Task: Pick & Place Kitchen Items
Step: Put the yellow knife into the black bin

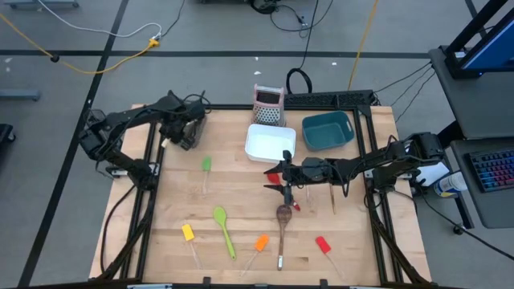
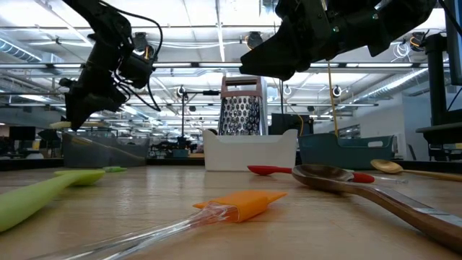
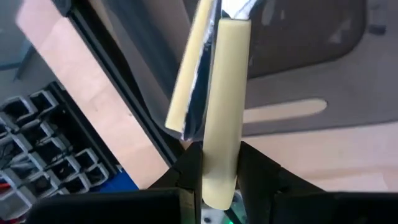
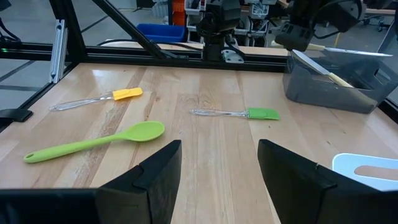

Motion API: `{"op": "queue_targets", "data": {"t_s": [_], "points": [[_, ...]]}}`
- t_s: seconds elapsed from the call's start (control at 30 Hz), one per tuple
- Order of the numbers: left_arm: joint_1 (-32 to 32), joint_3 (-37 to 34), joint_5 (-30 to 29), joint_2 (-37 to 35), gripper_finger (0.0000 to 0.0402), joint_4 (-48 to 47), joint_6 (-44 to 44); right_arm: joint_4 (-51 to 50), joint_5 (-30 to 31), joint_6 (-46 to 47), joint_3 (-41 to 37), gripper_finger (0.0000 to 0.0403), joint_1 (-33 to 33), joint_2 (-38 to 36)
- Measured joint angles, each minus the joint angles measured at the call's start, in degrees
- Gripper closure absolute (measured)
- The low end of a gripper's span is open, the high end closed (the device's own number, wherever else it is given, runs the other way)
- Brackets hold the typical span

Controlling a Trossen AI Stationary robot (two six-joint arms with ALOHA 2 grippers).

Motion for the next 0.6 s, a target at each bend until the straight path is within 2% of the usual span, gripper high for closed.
{"op": "queue_targets", "data": {"t_s": [0.27, 0.43, 0.6], "points": [[3.86, 0.0, 5.0, 0.0, 0.0334, -1.79, 3.48, 0.01, 0.0, -0.55, 0.0, 0.0195, 0.0, 0.0], [5.82, 0.0, 11.21, -0.01, 0.0334, -2.02, 6.33, 0.0, 0.0, -0.64, 0.0, 0.0195, 0.0, 0.0], [7.75, 0.0, 11.17, 0.0, 0.0334, -1.51, 6.6, 0.0, 0.0, -0.67, 0.0, 0.0195, 0.0, 0.0]]}}
